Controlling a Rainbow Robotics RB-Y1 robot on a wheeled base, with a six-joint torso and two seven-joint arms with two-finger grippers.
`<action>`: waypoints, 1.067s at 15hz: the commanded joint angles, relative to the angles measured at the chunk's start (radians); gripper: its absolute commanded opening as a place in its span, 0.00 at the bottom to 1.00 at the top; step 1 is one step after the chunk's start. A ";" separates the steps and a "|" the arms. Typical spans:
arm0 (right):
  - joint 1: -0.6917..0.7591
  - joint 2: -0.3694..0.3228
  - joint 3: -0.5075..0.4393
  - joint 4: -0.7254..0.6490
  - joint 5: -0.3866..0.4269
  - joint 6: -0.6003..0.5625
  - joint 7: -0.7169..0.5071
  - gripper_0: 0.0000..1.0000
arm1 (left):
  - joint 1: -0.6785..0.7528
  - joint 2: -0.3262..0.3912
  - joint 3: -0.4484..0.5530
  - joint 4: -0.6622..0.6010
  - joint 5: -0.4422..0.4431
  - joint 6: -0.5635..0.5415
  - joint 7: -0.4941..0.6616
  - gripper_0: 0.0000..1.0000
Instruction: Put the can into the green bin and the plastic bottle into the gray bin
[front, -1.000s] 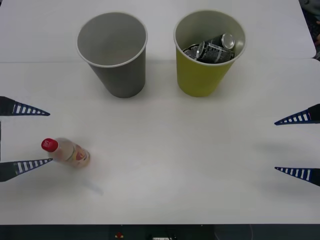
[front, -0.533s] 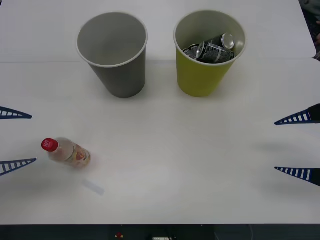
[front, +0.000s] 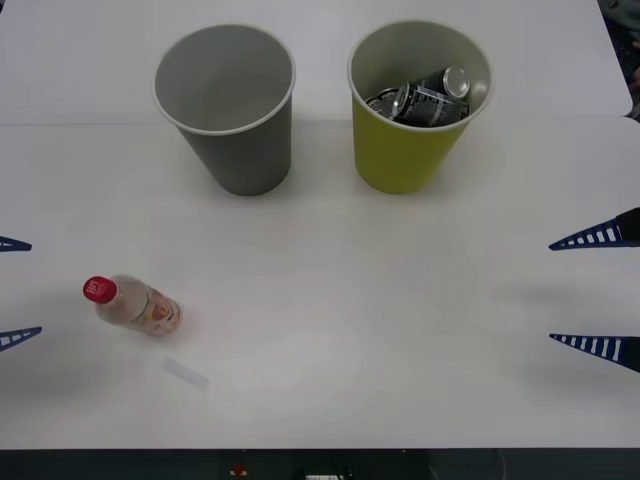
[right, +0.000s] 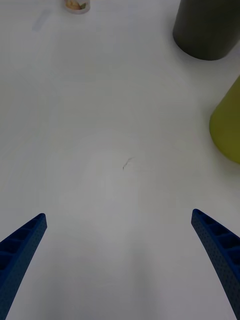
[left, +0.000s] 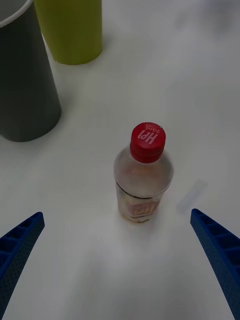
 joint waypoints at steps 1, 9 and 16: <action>0.000 0.000 0.000 0.000 0.000 0.000 0.000 1.00 | -0.025 0.000 -0.083 0.089 0.068 0.000 -0.074 1.00; 0.000 0.000 0.000 0.000 0.000 0.000 0.000 1.00 | -0.119 -0.003 -0.333 0.349 0.303 -0.011 -0.301 1.00; 0.000 0.000 0.000 0.000 0.000 0.000 0.000 1.00 | -0.202 -0.026 -0.570 0.482 0.527 -0.014 -0.467 1.00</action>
